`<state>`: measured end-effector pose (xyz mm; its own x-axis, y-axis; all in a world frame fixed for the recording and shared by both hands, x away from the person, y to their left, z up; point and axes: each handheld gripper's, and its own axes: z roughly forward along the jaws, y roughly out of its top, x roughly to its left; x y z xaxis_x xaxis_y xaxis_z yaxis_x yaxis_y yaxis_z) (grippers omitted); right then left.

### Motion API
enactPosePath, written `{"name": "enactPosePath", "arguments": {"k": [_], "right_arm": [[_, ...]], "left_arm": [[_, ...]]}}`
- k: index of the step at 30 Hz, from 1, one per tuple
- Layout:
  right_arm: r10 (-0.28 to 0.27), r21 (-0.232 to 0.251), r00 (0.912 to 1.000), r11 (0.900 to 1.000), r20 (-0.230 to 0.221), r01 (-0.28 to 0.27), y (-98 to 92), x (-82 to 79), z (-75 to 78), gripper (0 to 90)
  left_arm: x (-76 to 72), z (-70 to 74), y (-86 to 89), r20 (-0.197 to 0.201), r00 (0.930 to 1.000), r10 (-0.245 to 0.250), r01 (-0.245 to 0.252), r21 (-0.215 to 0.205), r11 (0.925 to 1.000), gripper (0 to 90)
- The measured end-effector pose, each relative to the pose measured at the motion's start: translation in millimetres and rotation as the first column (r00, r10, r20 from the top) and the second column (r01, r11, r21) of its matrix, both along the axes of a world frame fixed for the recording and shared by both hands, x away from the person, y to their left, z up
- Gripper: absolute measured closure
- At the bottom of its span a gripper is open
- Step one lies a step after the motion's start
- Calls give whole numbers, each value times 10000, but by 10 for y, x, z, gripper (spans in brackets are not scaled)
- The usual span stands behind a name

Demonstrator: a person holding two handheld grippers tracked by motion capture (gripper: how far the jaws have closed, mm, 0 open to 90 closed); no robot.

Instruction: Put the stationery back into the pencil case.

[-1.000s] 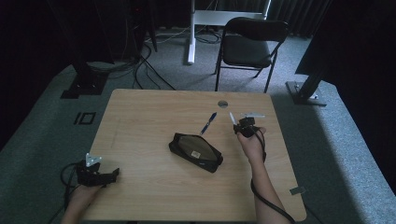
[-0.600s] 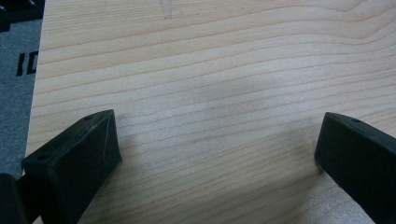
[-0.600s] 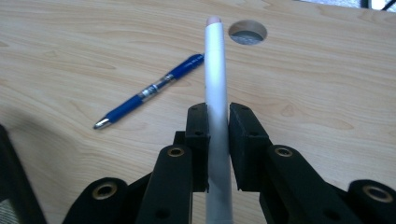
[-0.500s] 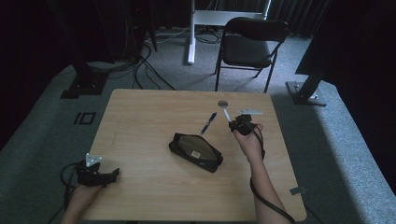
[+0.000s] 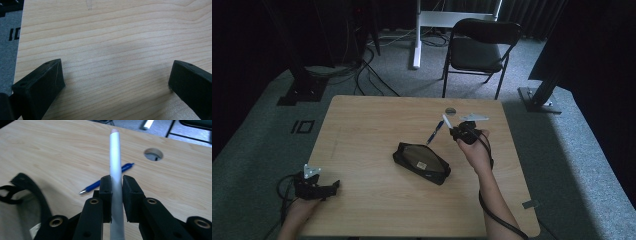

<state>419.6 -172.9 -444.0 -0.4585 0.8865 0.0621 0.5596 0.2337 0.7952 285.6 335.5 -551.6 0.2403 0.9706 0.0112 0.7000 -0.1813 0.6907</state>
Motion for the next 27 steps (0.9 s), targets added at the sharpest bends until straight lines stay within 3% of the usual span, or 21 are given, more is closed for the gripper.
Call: {"name": "enactPosePath", "arguments": {"k": [8,17,27], "right_arm": [[867,87,9959,9962,273,-870,161,-105,123,784],[1786,95,9823,9837,564,-1794,330,-240,246,784],[2904,96,9530,9563,863,-2922,428,-345,276,783]], "left_arm": [[0,1,1,-7,10000,-5,5,9,10000,1],[0,1,1,-5,10000,-3,3,12,10000,1],[1,0,0,8,10000,0,0,4,10000,1]]}}
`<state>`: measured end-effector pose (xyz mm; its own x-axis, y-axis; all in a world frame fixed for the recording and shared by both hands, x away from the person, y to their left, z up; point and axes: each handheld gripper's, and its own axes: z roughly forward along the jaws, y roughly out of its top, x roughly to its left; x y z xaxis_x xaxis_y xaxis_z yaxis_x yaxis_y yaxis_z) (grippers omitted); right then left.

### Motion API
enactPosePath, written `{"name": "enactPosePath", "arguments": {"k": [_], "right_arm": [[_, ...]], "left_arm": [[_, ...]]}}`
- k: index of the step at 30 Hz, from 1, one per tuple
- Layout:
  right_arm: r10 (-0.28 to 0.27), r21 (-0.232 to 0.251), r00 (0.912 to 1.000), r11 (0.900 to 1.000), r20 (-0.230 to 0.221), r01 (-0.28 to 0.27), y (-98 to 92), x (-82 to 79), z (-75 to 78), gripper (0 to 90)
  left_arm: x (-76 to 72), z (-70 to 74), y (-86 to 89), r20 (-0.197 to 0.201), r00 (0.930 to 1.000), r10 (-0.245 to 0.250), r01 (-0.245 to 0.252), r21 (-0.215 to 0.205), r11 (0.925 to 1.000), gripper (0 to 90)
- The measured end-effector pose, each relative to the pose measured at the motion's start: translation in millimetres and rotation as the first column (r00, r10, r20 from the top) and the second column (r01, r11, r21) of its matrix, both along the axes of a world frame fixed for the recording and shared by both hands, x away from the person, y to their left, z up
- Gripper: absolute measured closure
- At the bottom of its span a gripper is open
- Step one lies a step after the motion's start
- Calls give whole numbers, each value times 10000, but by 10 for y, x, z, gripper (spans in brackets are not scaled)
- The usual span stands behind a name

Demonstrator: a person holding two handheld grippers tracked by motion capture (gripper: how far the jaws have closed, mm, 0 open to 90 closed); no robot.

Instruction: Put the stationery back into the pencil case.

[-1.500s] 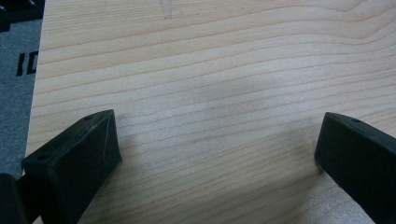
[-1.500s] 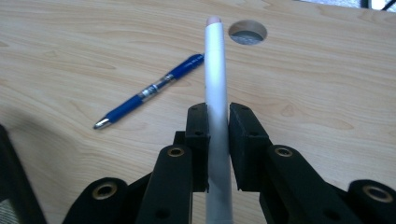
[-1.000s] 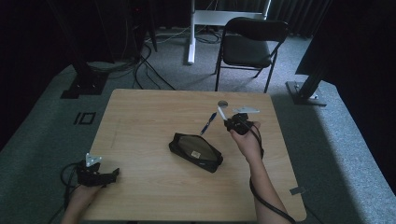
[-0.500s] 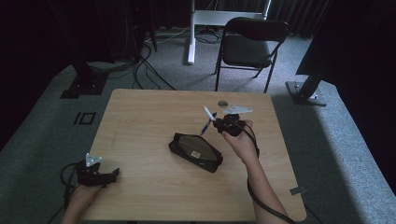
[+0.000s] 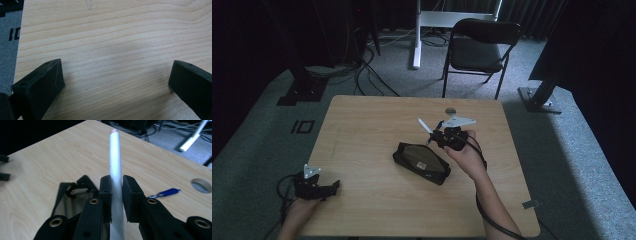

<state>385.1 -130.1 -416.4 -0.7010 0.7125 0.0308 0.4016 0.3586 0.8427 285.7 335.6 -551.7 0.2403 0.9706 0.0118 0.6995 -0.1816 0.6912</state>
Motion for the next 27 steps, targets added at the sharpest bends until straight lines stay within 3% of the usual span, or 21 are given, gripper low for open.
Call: {"name": "enactPosePath", "arguments": {"k": [8,16,23,27], "right_arm": [[721,23,9974,9974,74,-722,24,-40,-40,783],[1503,-156,9886,9885,37,-1502,55,-56,-126,783],[1726,-371,9849,9842,-99,-1729,73,-56,-195,783],[2060,-473,9784,9773,-201,-2067,96,-56,-238,783]], "left_arm": [[0,1,1,-15,10000,-14,14,17,10000,1],[-1,0,0,-7,10000,3,-3,-1,10000,1],[-1,-1,-2,5,10000,23,-23,-29,10000,1],[-1,1,0,-7,10000,2,-2,3,10000,1]]}}
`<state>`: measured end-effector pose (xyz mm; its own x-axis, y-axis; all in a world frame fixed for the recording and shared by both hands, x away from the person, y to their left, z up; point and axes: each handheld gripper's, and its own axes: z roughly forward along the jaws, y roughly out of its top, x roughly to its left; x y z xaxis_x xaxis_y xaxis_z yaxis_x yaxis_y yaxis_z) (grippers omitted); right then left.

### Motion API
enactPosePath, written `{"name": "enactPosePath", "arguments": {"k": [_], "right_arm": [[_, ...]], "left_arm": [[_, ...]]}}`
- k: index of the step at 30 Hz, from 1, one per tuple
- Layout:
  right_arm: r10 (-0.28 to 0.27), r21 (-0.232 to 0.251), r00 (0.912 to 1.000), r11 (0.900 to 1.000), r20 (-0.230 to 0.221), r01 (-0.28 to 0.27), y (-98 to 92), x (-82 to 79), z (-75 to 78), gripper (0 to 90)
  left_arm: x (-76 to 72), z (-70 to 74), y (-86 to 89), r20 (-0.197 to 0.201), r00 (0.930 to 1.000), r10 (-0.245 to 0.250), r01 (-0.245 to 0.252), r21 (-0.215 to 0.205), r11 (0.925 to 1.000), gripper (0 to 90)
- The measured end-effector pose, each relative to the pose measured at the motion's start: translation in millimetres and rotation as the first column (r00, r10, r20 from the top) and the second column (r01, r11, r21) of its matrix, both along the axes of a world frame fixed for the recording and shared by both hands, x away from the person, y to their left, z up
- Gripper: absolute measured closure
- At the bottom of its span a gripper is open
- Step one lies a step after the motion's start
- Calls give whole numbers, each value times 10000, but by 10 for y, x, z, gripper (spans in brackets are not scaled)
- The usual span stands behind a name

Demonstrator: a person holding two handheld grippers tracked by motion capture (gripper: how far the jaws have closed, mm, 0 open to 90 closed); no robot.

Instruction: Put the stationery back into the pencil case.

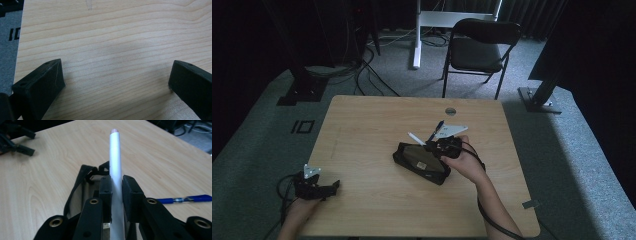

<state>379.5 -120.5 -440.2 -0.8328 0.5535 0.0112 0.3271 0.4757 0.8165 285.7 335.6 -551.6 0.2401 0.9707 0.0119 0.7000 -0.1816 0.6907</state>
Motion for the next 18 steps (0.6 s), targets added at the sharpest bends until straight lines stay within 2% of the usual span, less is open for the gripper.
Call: {"name": "enactPosePath", "arguments": {"k": [6,18], "right_arm": [[346,-157,9988,9993,-354,-352,54,3,-106,783],[819,-842,9931,9925,-839,-890,126,52,-311,784]], "left_arm": [[0,0,-1,-1,10000,3,-3,-10,10000,1],[0,0,-1,1,10000,2,-2,-10,10000,1]]}}
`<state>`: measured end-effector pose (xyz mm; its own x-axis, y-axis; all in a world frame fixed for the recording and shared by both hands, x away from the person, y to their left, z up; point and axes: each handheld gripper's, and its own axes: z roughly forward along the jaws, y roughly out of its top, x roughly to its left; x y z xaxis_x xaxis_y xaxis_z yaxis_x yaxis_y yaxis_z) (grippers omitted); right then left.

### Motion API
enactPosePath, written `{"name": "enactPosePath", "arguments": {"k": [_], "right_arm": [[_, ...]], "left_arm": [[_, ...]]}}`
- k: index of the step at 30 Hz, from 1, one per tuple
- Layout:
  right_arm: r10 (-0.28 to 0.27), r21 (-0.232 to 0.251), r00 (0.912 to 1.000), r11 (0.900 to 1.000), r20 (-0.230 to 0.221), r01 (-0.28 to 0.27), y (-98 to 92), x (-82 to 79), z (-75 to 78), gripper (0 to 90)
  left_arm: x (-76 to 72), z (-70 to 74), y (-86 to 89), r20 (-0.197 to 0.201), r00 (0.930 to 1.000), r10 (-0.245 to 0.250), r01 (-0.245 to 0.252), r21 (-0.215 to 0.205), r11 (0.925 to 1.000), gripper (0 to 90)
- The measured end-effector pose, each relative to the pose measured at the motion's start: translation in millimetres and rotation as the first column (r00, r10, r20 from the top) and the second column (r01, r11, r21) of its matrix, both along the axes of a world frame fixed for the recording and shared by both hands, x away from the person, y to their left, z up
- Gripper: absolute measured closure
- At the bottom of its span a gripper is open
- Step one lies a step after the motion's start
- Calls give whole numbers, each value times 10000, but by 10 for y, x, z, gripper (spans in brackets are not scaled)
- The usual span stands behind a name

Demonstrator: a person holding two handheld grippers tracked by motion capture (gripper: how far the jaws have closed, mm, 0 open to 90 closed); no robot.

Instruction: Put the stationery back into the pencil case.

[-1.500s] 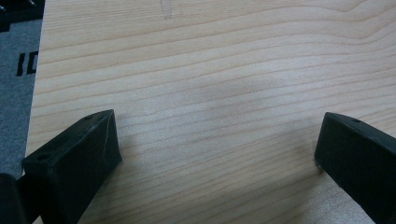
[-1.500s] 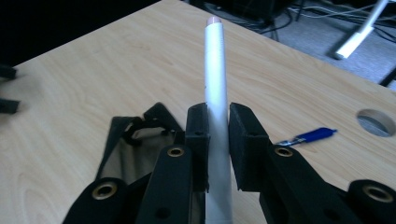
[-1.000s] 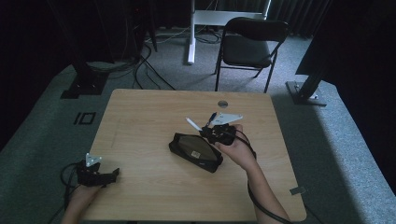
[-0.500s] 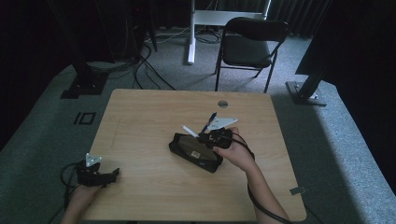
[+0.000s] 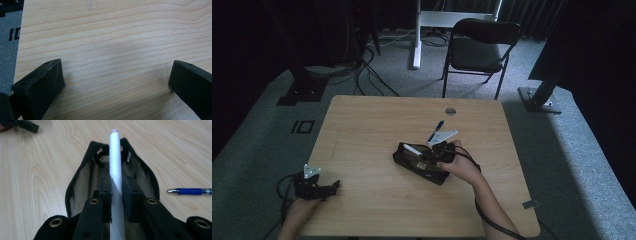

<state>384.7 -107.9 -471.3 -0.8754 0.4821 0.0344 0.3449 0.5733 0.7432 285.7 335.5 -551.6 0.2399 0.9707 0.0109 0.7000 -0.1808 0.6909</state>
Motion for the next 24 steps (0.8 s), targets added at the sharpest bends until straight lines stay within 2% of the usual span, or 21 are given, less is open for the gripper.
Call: {"name": "enactPosePath", "arguments": {"k": [7,24], "right_arm": [[235,-356,9995,9991,-210,-242,48,23,-60,783],[19,-1052,9992,9944,-387,-59,165,91,-142,783]], "left_arm": [[0,1,1,-7,10000,-10,10,13,10000,1],[0,1,1,-8,10000,-10,10,12,10000,1]]}}
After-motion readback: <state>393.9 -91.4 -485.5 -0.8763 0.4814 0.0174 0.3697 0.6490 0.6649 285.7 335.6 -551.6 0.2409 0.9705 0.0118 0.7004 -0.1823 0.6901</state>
